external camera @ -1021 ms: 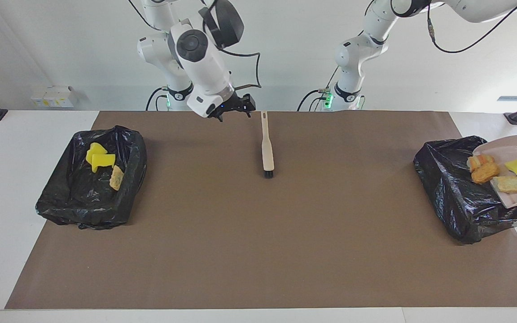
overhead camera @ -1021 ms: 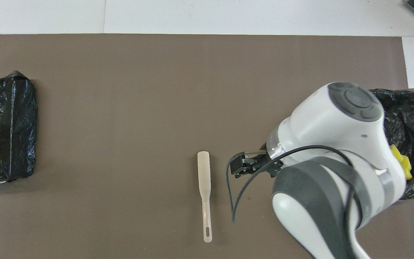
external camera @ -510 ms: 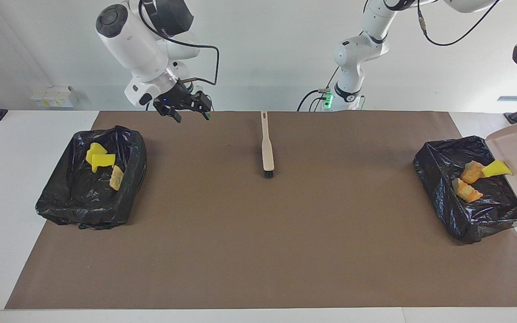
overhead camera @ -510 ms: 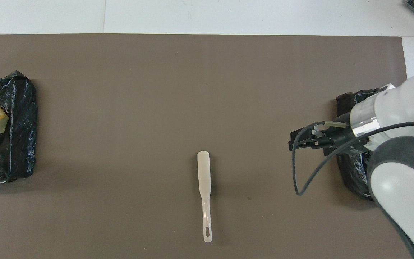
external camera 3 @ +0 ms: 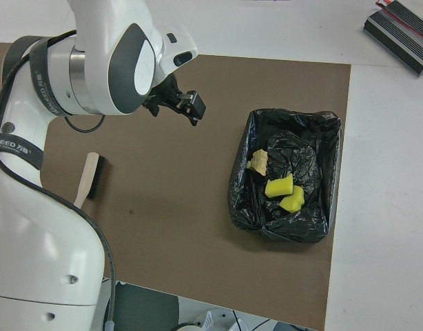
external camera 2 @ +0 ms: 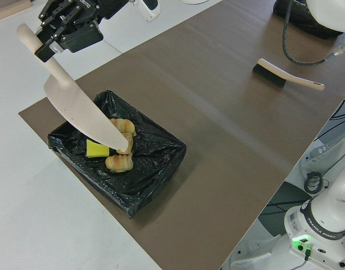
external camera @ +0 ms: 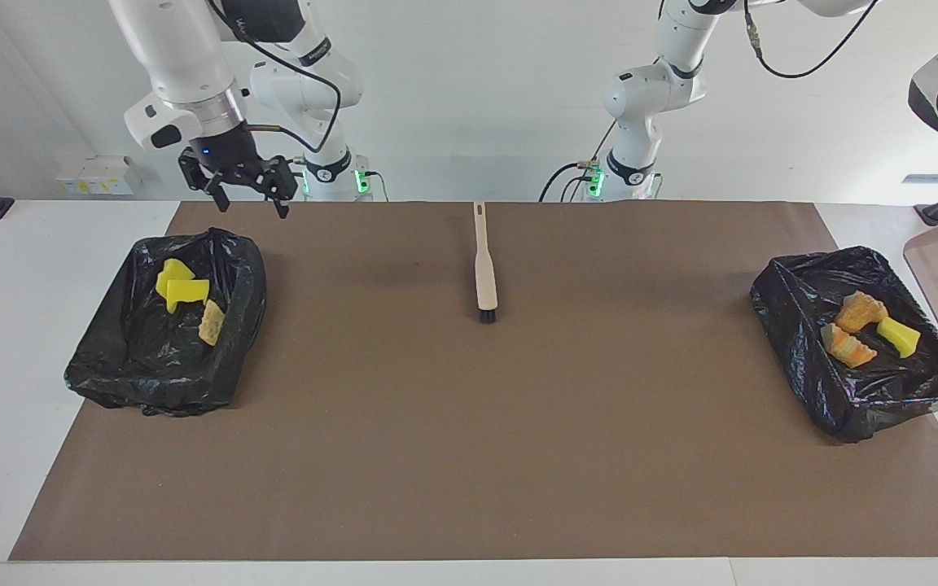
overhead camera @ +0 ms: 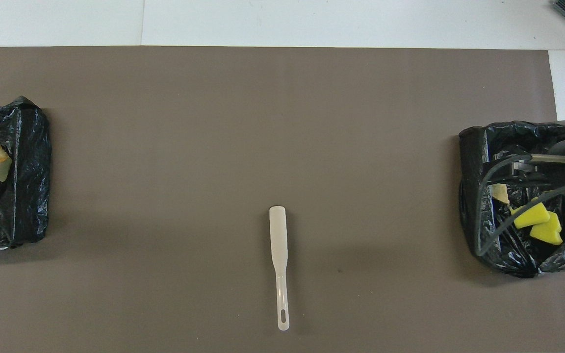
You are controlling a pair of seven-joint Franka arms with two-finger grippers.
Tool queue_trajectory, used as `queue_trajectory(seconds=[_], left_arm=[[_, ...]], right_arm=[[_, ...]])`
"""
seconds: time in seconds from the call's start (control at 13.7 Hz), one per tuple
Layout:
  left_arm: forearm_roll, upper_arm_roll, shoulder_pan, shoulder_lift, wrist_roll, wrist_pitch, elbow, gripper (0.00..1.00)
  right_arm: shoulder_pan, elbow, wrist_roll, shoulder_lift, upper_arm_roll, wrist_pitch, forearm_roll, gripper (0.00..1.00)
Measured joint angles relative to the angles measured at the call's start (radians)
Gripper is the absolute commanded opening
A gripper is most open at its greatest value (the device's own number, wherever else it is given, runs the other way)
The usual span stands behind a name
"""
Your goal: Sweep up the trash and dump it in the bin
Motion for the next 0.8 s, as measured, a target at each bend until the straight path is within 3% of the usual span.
queue_trajectory(seconds=[0.29, 0.8], left_arm=[[-0.074, -0.017, 0.0, 0.0, -0.003, -0.034, -0.001, 0.0], [-0.428, -0.164, -0.007, -0.001, -0.055, -0.284, -0.006, 0.0]], right_arm=[[-0.045, -0.006, -0.084, 0.002, -0.086, -0.009, -0.002, 1.0], [-0.037, -0.016, -0.084, -0.003, -0.118, -0.03, -0.002, 1.0]])
